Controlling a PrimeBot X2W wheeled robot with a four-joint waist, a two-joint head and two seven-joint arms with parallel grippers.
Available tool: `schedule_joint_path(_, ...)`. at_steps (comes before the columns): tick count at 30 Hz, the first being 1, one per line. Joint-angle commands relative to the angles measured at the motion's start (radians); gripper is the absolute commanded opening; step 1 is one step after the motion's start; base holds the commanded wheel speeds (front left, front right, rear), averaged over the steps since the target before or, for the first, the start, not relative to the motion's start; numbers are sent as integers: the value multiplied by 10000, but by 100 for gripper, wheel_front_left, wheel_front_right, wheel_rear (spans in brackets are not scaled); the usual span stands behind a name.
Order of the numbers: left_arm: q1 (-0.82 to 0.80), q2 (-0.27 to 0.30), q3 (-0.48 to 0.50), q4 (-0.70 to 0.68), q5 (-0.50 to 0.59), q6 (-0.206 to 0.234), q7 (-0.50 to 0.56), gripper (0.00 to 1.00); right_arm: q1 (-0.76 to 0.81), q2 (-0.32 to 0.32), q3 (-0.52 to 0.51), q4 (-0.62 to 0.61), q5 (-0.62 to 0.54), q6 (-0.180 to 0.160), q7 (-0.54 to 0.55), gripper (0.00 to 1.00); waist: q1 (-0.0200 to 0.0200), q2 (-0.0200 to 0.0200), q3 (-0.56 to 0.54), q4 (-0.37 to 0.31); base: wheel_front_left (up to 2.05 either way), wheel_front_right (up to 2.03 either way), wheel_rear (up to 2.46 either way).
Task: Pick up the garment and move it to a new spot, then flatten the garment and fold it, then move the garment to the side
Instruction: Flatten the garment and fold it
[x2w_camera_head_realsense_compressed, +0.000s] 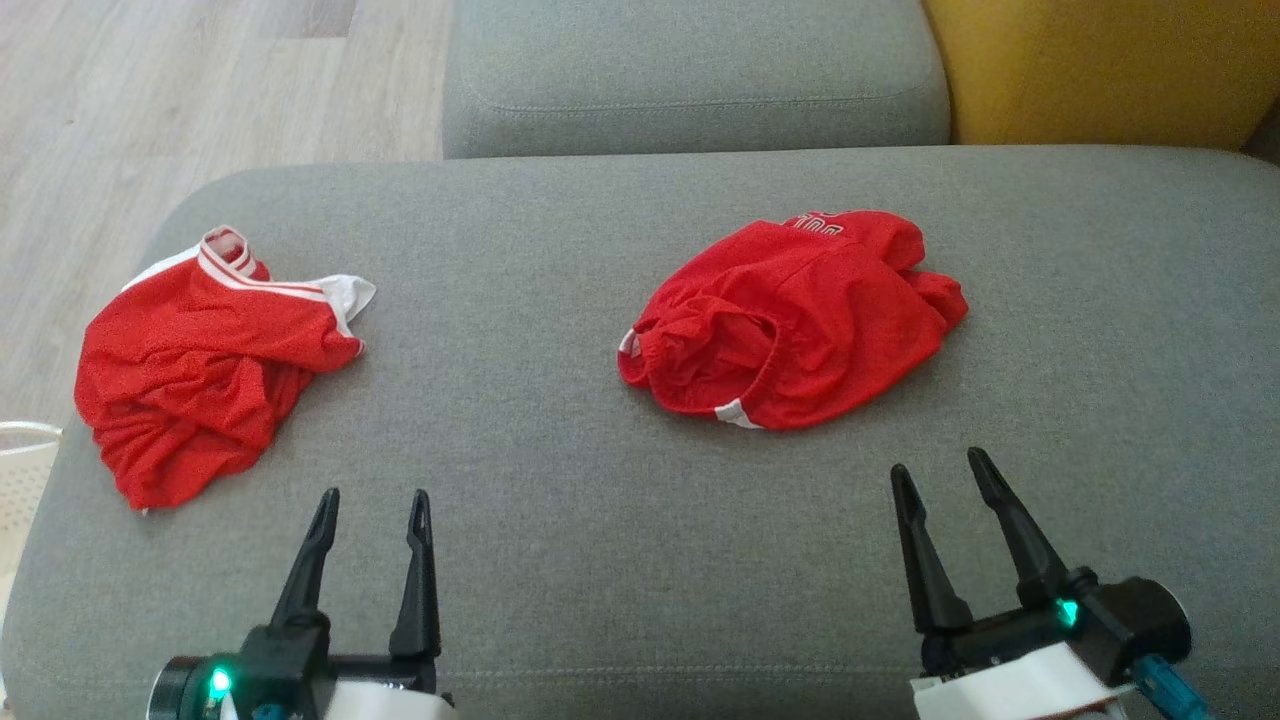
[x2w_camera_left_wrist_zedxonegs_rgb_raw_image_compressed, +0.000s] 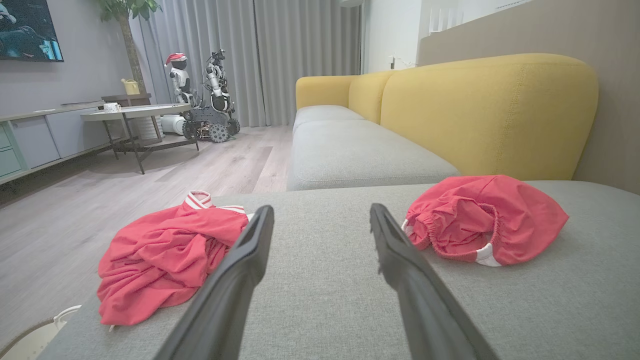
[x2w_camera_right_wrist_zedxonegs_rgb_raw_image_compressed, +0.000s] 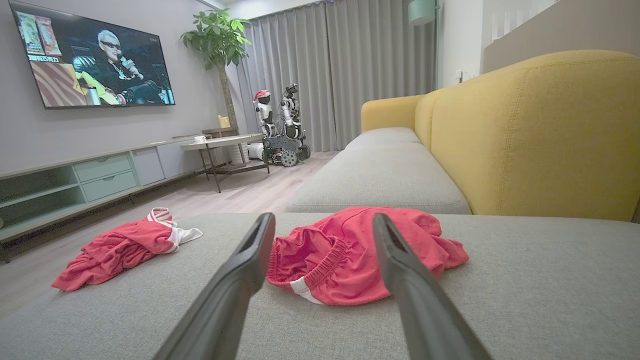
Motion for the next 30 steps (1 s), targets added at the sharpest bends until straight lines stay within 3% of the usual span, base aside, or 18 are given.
schedule_joint_path(1,-524,-39,248,-341,59,69,-76,100,-404,-1,199,-309,-11,63,-71,100,1,0,-2,-12,0,0,0)
schedule_joint_path(15,-714,57,-10,-247,200,-37,-76,100,-504,-1,155,-348,-22,63,-71,100,1,0,197,-256,0,0,0)
schedule_joint_path(22,-1837,277,-874,598,332,-864,-76,100,-894,-1,-38,-513,-142,63,-71,100,1,0,886,-766,0,0,0)
schedule_joint_path(30,-4507,375,-2188,2375,773,-1697,-76,100,-1697,-1,-189,-856,-292,63,-71,100,1,0,2298,-1446,0,0,0)
